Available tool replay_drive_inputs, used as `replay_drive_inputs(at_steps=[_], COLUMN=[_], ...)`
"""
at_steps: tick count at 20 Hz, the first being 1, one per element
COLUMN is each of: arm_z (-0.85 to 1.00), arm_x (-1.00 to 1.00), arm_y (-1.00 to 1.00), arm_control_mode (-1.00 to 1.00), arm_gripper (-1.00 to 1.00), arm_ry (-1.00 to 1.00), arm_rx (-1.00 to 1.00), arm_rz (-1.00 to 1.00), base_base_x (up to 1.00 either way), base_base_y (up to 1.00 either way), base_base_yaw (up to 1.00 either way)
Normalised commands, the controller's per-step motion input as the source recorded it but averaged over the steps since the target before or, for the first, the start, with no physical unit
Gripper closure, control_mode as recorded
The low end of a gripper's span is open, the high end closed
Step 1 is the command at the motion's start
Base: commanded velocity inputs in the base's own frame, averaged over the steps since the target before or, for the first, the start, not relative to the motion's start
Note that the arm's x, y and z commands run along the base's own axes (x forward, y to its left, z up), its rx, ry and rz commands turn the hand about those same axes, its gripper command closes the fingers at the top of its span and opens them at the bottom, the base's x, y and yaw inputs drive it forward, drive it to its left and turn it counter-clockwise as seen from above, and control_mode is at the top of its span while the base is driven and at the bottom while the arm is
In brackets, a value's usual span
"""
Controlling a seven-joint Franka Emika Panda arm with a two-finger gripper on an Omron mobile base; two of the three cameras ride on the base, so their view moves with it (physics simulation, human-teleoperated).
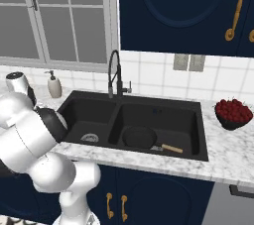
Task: Pick the pan and sponge and place them into the sink. Then turn on the water.
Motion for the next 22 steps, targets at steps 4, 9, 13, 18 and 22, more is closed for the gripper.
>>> replay_drive_inputs(at_steps=[4,9,13,18,22], arm_z=[-0.01,-0.37,-0.17,-0.13,-0.26], arm_x=[0.0,0.0,0.08,0.23,0.27], arm_y=[0.2,0.0,0.03,0.16,0.35], arm_control_mode=[-1.0,-1.0,-1.0,-1.0,-1.0], arm_gripper=[-1.0,-1.0,-1.0,-1.0,-1.0], arm_ry=[0.31,0.06,0.0,0.0,0.0], arm_rx=[-0.12,0.0,0.02,0.01,0.01], arm_rz=[0.0,0.0,0.0,0.0,0.0], base_base_x=[0.0,0.0,0.0,0.0,0.0], base_base_y=[0.0,0.0,0.0,0.0,0.0], base_base_yaw=[0.0,0.0,0.0,0.0,0.0])
